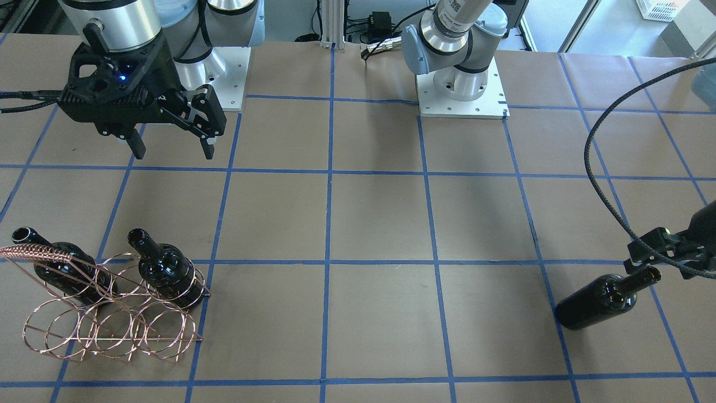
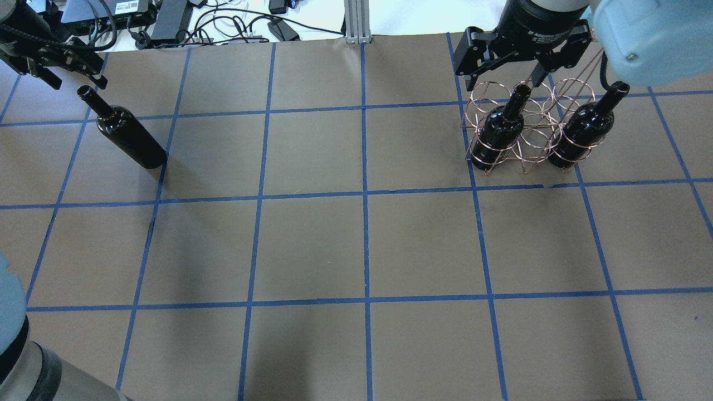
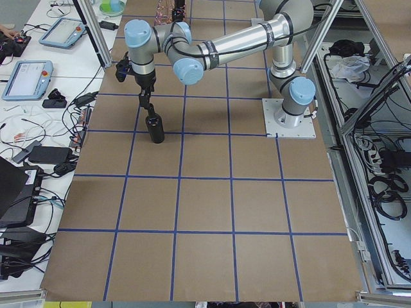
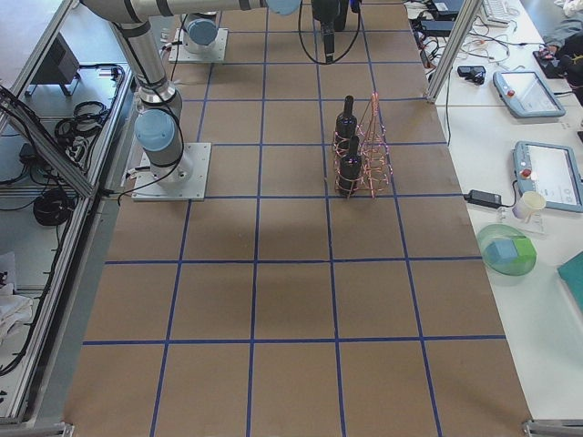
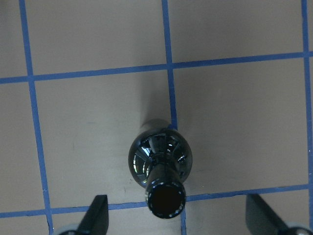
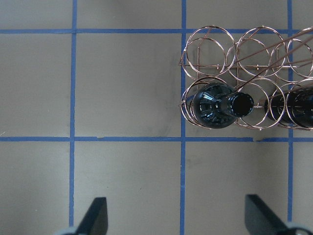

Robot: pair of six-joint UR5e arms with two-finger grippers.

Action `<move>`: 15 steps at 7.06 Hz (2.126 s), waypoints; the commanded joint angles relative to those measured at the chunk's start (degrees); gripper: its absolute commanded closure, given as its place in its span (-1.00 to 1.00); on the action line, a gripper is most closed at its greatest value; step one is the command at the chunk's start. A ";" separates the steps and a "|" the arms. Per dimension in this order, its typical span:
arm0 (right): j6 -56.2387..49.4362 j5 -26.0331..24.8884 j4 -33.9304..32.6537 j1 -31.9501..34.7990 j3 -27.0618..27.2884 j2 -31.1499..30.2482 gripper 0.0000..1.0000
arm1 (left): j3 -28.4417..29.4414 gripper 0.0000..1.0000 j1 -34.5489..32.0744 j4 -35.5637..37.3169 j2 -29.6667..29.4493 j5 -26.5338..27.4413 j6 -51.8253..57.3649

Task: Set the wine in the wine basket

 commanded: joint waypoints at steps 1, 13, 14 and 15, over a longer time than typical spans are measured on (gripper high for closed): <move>0.00 0.00 0.00 0.00 0.00 0.03 -1.00 | -0.06 -1.00 0.34 0.49 -1.90 -0.17 0.08; 0.00 0.00 0.09 0.00 0.09 -0.06 -1.00 | -1.99 1.00 0.25 0.49 -2.00 1.32 0.60; 0.00 0.00 0.09 0.00 0.09 -0.06 -1.00 | -1.99 1.00 0.25 0.40 -1.56 1.24 0.60; 0.00 -0.09 0.09 0.00 0.09 -0.06 -1.00 | -2.08 1.00 -0.79 -0.03 -0.25 0.89 -0.10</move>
